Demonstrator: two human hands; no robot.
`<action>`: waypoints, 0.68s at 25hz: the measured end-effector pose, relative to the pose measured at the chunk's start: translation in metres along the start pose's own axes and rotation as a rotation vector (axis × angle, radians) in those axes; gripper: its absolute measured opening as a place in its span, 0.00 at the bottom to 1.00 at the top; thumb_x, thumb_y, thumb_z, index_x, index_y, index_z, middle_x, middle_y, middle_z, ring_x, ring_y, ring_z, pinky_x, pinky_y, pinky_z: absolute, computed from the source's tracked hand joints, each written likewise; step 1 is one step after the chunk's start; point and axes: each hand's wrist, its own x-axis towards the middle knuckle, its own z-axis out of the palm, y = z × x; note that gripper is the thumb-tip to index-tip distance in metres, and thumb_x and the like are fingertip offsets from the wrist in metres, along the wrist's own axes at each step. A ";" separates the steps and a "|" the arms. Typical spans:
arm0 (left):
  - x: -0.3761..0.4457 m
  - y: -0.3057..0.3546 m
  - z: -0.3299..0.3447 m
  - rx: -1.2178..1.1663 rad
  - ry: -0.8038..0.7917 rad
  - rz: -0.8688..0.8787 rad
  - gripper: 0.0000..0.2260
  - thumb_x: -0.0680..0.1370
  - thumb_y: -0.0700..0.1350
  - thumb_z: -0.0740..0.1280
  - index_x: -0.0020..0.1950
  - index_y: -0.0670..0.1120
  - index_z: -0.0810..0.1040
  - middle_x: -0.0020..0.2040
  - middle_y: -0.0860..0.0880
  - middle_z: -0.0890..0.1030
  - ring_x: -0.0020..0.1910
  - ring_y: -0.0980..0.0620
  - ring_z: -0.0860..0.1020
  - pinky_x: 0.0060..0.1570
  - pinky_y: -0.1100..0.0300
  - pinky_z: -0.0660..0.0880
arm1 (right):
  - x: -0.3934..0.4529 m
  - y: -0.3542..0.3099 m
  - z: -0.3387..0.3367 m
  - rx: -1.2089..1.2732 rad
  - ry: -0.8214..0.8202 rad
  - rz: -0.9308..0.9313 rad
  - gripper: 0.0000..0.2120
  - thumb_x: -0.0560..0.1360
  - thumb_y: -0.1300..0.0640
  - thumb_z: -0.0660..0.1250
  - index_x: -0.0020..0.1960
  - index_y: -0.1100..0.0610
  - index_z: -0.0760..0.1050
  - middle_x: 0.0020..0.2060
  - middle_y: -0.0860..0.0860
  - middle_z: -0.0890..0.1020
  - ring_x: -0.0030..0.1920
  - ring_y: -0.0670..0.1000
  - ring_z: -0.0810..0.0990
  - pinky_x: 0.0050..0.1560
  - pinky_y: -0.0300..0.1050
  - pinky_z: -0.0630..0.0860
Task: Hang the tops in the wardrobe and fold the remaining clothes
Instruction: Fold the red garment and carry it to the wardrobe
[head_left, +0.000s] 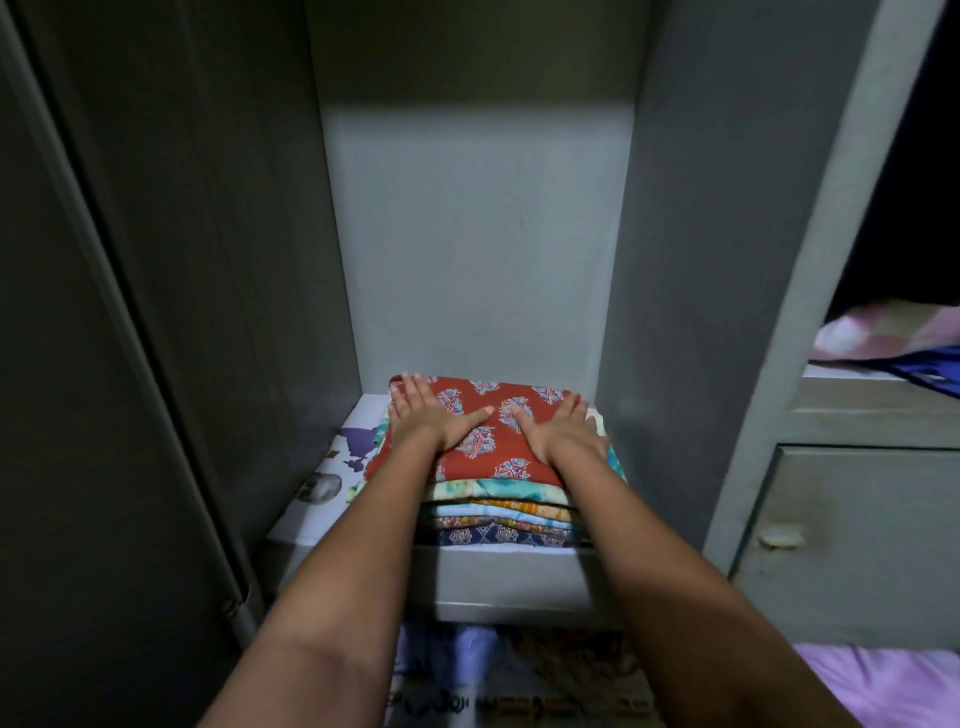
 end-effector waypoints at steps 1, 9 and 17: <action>-0.001 -0.004 -0.006 -0.063 -0.044 0.026 0.53 0.69 0.76 0.55 0.77 0.42 0.35 0.77 0.44 0.34 0.76 0.43 0.35 0.73 0.46 0.38 | -0.003 0.006 -0.002 0.030 -0.008 0.018 0.49 0.72 0.25 0.45 0.78 0.60 0.39 0.77 0.56 0.46 0.77 0.58 0.50 0.74 0.59 0.53; -0.069 -0.016 -0.062 -0.497 0.161 0.120 0.32 0.81 0.60 0.54 0.75 0.37 0.56 0.77 0.39 0.55 0.77 0.40 0.50 0.74 0.44 0.50 | -0.072 0.030 -0.065 0.401 0.067 -0.094 0.30 0.80 0.40 0.53 0.70 0.62 0.65 0.67 0.61 0.72 0.66 0.61 0.71 0.62 0.50 0.68; -0.249 0.017 -0.039 -0.798 0.144 0.201 0.29 0.81 0.57 0.55 0.77 0.41 0.57 0.76 0.43 0.62 0.74 0.45 0.61 0.73 0.53 0.56 | -0.227 0.099 -0.072 0.879 -0.137 -0.297 0.22 0.81 0.46 0.58 0.65 0.60 0.73 0.61 0.55 0.78 0.62 0.53 0.76 0.65 0.47 0.68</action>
